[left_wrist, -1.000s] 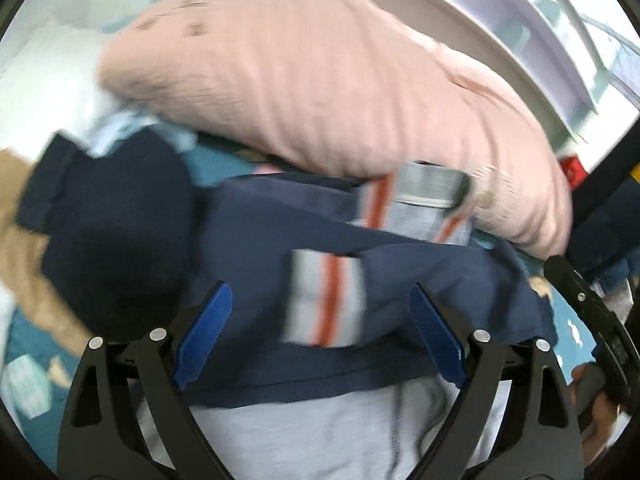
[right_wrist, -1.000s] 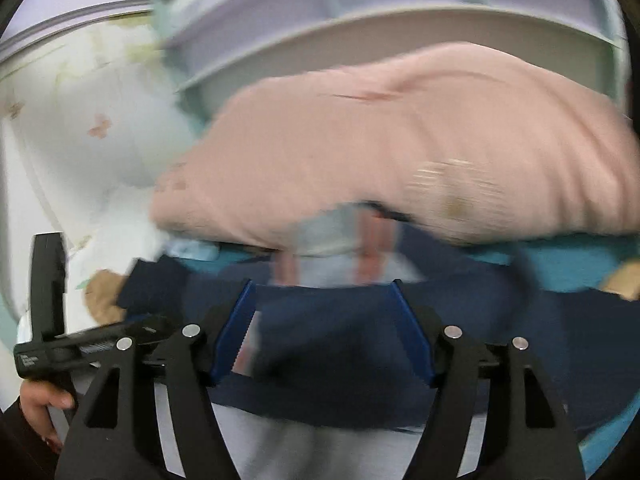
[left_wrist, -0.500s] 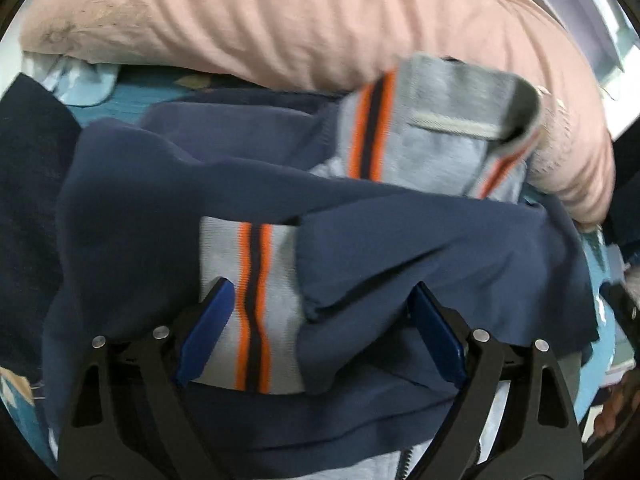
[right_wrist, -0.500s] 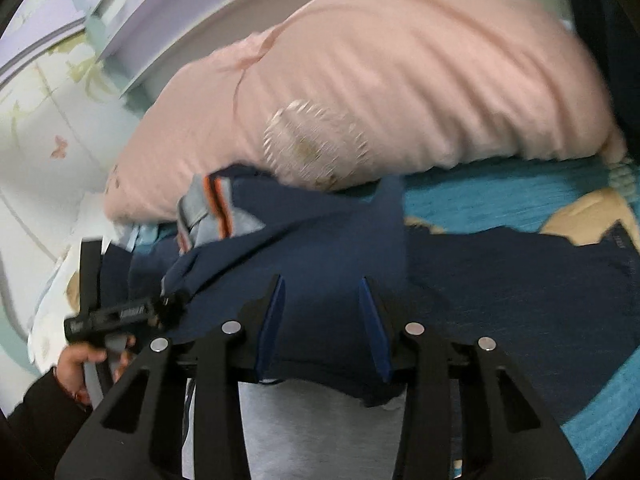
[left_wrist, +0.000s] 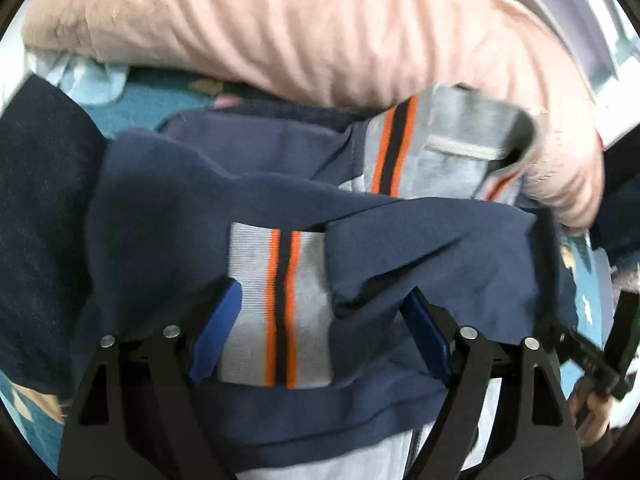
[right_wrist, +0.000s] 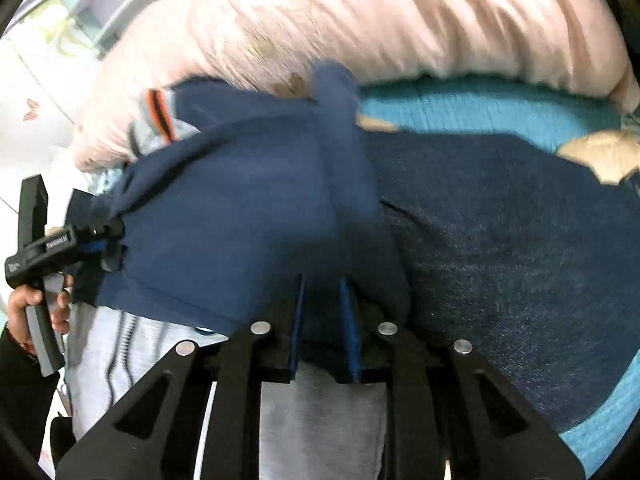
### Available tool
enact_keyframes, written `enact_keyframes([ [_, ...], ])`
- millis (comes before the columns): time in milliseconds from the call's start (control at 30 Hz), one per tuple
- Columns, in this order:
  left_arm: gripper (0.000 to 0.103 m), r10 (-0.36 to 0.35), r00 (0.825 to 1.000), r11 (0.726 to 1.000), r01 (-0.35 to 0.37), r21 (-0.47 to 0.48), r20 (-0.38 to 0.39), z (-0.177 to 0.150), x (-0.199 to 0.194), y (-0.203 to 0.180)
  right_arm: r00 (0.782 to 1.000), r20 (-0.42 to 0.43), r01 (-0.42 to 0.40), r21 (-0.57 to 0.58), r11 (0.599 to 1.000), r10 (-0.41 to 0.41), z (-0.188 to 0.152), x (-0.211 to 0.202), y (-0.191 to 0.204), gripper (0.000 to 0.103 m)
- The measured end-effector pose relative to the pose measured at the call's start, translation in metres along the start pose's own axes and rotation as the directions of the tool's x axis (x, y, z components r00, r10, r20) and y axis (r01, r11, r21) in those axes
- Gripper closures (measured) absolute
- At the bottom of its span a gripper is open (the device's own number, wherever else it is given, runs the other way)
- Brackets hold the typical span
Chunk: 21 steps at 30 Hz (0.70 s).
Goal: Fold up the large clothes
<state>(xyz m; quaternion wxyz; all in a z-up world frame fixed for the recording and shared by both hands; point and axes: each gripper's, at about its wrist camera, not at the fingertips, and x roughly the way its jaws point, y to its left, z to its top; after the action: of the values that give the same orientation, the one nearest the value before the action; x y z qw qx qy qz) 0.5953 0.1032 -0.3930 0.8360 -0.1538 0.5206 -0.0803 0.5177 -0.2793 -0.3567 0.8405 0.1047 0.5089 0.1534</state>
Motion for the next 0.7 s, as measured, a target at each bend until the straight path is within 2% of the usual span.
enact_keyframes([
  [67, 0.017, -0.055, 0.998, 0.998, 0.055, 0.008, 0.025, 0.002, -0.018, 0.011, 0.998, 0.048, -0.027, -0.014, 1.000, 0.027, 0.005, -0.014, 0.006, 0.073],
  [133, 0.014, -0.057, 0.997, 0.998, 0.058, -0.022, 0.057, 0.011, -0.033, 0.028, 0.995, 0.082, -0.050, -0.027, 0.998, 0.052, 0.009, -0.024, 0.010, 0.072],
  [200, 0.014, -0.077, 0.993, 0.992, 0.085, -0.093, 0.086, 0.018, -0.043, 0.049, 0.993, 0.106, -0.054, -0.025, 0.998, 0.057, 0.017, -0.030, 0.009, 0.071],
  [267, 0.014, -0.062, 0.993, 0.987, 0.076, -0.141, 0.100, 0.025, -0.049, 0.065, 0.992, 0.115, -0.054, -0.014, 0.998, 0.056, 0.023, -0.030, 0.007, 0.071],
  [400, 0.014, 0.003, 0.998, 0.991, 0.006, -0.134, 0.064, 0.037, -0.038, 0.077, 0.992, 0.121, -0.019, 0.013, 1.000, 0.018, 0.039, -0.030, -0.003, 0.069],
  [500, 0.014, -0.025, 1.000, 0.983, 0.024, -0.184, -0.003, 0.043, -0.018, 0.099, 0.991, 0.131, -0.017, 0.043, 0.999, 0.011, 0.047, -0.027, -0.013, 0.068],
  [700, 0.017, -0.009, 1.000, 0.987, 0.007, -0.161, -0.012, 0.056, -0.002, 0.100, 0.987, 0.158, 0.018, 0.071, 0.997, -0.029, 0.071, -0.022, -0.018, 0.063],
])
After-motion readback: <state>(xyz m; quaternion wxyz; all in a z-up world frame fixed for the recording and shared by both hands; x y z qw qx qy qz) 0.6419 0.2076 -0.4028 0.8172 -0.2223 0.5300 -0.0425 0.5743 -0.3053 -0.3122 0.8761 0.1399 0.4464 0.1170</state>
